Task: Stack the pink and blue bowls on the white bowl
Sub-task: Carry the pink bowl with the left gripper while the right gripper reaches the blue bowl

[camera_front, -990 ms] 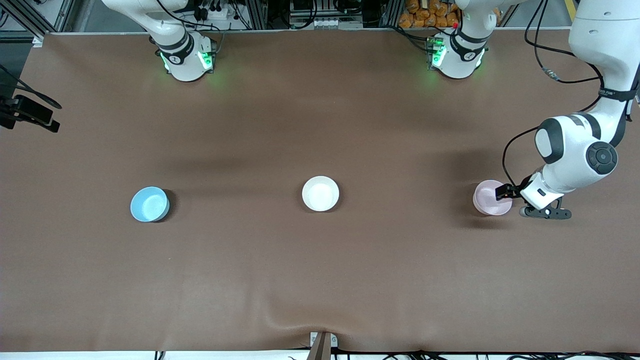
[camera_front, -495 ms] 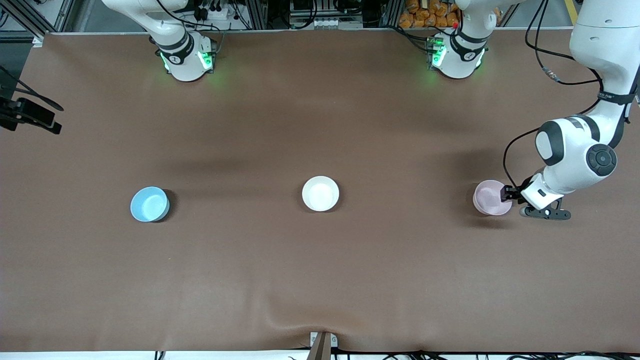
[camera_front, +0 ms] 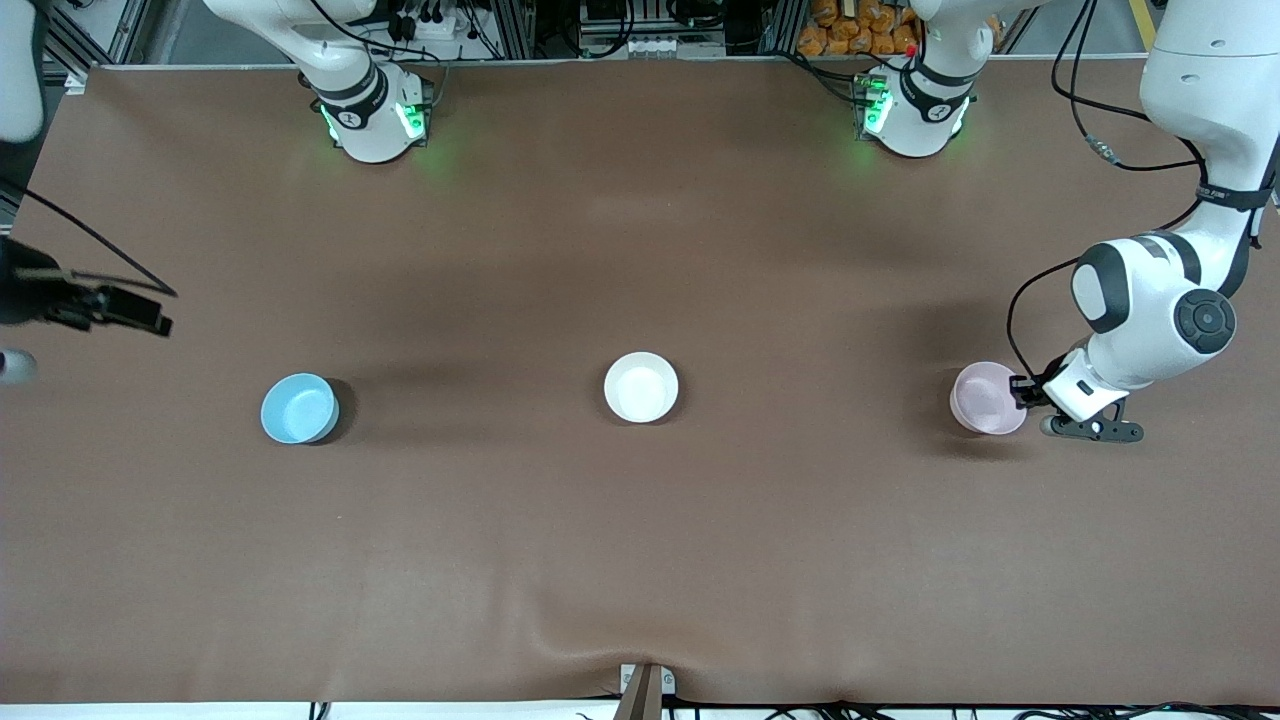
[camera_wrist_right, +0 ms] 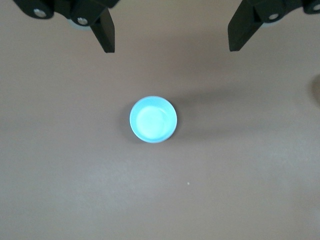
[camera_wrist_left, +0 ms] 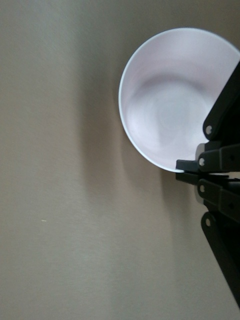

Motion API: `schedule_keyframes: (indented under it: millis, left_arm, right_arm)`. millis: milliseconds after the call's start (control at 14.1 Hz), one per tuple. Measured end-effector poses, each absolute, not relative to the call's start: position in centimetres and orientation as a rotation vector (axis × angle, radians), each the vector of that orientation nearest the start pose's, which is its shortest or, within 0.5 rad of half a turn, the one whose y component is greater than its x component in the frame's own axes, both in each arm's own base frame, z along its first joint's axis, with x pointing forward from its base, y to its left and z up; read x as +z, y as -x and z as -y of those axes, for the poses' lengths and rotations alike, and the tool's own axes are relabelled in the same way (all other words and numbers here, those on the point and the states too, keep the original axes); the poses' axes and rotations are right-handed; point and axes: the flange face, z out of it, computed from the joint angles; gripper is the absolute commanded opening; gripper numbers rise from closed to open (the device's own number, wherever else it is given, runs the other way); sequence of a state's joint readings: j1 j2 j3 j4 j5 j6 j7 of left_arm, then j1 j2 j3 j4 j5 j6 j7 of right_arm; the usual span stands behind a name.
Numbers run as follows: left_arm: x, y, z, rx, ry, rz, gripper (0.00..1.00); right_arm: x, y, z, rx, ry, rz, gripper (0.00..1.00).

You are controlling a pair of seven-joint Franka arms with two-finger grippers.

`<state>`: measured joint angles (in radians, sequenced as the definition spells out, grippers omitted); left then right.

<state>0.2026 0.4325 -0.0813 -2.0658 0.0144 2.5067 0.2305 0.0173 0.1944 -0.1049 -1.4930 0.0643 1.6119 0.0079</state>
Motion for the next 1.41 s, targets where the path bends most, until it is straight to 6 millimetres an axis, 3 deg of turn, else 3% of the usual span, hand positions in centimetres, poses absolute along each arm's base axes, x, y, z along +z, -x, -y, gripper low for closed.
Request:
schedule_keyframes:
  millis: [141, 354, 636, 990, 1131, 1273, 1414]
  left_arm:
    - [23.7, -60.2, -5.0, -0.047, 3.176, -0.154, 0.00]
    - [27.8, -62.8, -0.3, -0.007, 3.217, -0.062, 0.00]
    - [32.5, -64.6, 8.5, -0.014, 3.252, 0.096, 0.00]
    - [34.9, -61.7, 25.6, 0.029, 3.251, 0.278, 0.00]
    - [35.3, -60.5, 31.0, 0.048, 3.260, 0.339, 0.00]
    - [35.0, -59.0, 36.2, 0.069, 3.269, 0.403, 0.00]
    - [34.0, -58.0, 39.9, 0.096, 3.270, 0.443, 0.00]
  right_arm:
    - [53.3, -62.7, 4.1, 0.067, 3.091, -0.157, 1.00]
    - [50.9, -64.8, 4.2, -0.011, 3.096, -0.162, 1.00]
    - [48.0, -65.8, 4.0, 0.027, 3.101, -0.137, 1.00]
    - [42.6, -66.8, 4.0, 0.150, 3.098, -0.140, 1.00]
    - [40.5, -67.2, 4.7, 0.174, 3.078, -0.170, 1.00]
    - [39.6, -67.5, 5.5, 0.159, 3.070, -0.169, 1.00]
    - [39.3, -67.5, 6.3, 0.161, 3.068, -0.099, 1.00]
